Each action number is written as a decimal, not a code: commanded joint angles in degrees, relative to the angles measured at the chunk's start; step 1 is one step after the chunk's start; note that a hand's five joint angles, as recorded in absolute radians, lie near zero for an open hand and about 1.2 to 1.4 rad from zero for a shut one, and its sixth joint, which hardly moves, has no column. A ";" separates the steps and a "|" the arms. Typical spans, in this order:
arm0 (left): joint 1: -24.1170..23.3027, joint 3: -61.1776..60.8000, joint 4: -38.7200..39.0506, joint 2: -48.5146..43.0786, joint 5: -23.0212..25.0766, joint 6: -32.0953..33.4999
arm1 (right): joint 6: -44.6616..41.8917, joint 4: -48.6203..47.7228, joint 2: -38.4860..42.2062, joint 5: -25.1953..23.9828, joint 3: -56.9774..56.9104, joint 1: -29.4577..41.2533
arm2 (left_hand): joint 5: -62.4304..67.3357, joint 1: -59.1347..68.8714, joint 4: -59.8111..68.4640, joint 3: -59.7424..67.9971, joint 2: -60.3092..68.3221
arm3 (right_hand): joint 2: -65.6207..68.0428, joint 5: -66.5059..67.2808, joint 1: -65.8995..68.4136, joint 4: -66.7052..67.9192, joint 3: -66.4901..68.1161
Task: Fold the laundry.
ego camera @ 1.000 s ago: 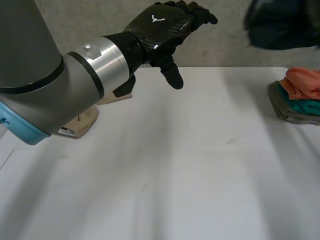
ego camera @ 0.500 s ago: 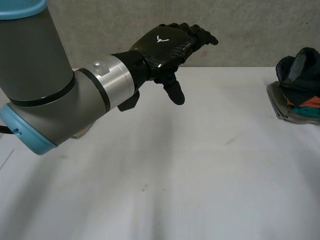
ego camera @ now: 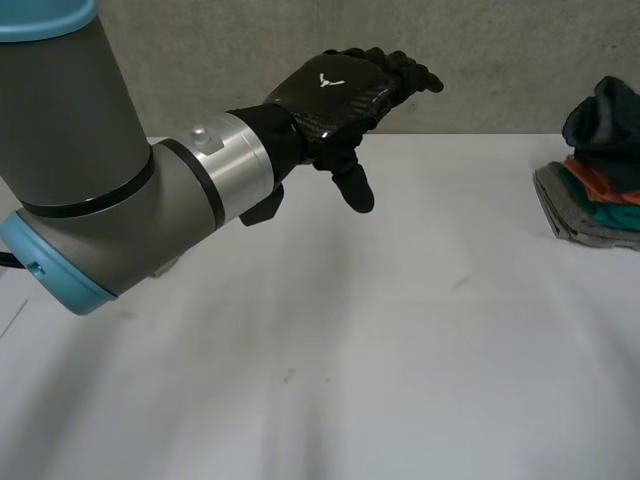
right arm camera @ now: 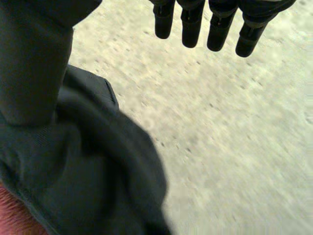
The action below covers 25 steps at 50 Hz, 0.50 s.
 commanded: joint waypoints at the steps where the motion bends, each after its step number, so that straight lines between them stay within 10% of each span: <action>1: -1.28 0.01 0.00 0.27 0.06 -0.12 | -8.13 20.31 -8.76 2.02 0.56 -6.34 | -0.75 0.75 0.35 -0.15 0.30 | -1.77 -2.73 -2.73 -1.80 -1.70; 12: -1.28 0.97 0.17 4.22 -0.03 -0.21 | -22.13 26.50 -17.20 24.18 -4.46 -2.50 | -1.26 0.25 -0.15 -0.65 -0.20 | -1.77 -2.73 -2.73 -1.80 -1.70; 20: -0.14 1.50 0.79 8.35 -3.27 -0.03 | -22.04 13.68 -26.87 20.68 5.37 16.39 | -1.26 0.25 -0.15 -0.66 -0.20 | -1.77 -2.73 -2.73 -1.80 -1.70; 25: 6.42 0.98 1.32 9.58 -15.54 0.85 | -22.30 8.75 -31.96 10.50 17.40 26.40 | -1.09 0.42 0.02 -0.49 -0.04 | -1.77 -2.73 -2.73 -1.80 -1.70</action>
